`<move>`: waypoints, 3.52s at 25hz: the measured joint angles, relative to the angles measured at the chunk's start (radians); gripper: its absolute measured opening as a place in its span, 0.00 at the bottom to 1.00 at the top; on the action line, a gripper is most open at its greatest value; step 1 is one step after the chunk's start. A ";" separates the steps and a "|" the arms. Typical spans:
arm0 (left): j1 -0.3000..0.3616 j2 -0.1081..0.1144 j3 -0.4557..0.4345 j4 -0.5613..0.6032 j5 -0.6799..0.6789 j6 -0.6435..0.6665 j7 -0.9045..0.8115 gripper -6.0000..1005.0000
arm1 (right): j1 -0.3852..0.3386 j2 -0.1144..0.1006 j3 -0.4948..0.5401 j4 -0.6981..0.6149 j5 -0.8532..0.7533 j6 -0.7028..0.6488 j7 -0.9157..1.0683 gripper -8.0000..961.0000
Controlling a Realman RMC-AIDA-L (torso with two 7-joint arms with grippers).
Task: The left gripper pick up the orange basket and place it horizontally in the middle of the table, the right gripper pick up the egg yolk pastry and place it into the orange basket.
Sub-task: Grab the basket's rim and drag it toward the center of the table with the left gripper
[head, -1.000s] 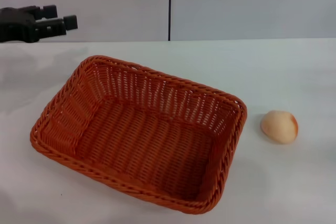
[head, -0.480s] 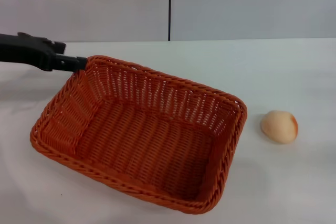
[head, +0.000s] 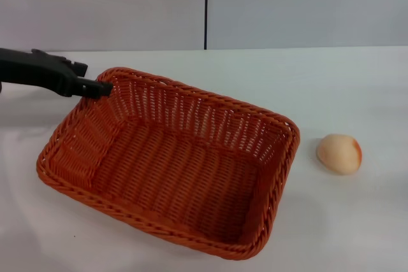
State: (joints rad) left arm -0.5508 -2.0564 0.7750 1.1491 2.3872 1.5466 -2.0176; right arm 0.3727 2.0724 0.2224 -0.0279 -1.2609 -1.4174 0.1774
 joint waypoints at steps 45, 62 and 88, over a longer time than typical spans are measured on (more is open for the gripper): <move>0.021 -0.005 0.025 -0.018 -0.091 -0.020 -0.253 0.18 | -0.001 0.000 0.000 0.001 0.000 0.027 0.007 0.82; 0.201 -0.007 -0.010 -0.007 -0.346 -0.064 -0.460 0.18 | 0.005 0.002 0.000 0.007 0.000 0.056 0.007 0.82; 0.424 -0.013 0.108 -0.087 -0.551 -0.191 -0.387 0.18 | 0.043 -0.002 -0.037 0.013 0.000 0.106 0.007 0.82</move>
State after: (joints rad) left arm -0.1271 -2.0691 0.8827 1.0616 1.8364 1.3559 -2.4045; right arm 0.4156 2.0708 0.1855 -0.0154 -1.2609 -1.3117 0.1841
